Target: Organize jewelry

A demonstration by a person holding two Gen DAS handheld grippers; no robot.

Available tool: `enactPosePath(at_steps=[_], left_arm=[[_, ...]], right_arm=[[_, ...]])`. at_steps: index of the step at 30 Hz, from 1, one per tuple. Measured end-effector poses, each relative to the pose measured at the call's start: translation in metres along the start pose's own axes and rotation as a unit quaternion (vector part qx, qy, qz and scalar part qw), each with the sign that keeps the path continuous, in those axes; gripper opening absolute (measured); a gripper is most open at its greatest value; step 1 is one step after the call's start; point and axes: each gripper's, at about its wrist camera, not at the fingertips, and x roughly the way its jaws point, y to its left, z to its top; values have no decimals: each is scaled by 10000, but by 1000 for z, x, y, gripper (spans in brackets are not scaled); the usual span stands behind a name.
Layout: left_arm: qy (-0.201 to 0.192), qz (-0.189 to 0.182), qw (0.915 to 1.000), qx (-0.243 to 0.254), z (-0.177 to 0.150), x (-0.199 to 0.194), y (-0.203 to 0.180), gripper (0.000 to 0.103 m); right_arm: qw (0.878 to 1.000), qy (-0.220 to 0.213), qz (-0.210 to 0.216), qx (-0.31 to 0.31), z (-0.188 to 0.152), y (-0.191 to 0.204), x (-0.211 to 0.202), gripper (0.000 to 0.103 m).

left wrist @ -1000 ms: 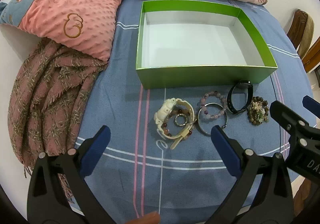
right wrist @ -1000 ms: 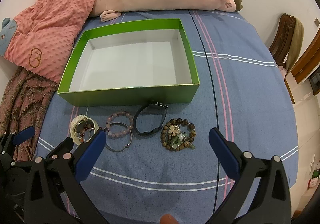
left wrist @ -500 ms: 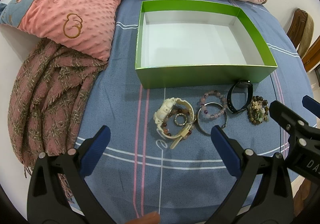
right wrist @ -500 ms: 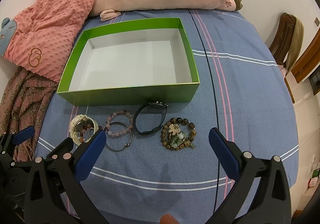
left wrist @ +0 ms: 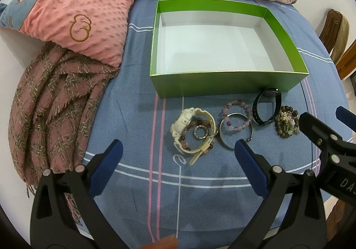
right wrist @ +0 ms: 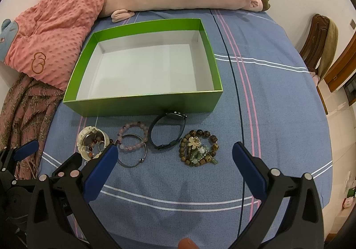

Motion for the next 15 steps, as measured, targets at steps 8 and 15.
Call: enactPosePath(at_steps=[8,15], left_arm=[[5,4,10000,-1,0,0,0,101],[13,4,10000,0,0,1,0,101]], right_arm=[[10000,11,10,0,1,0,1,102],[10000,21,12,2,0,0,1,102]])
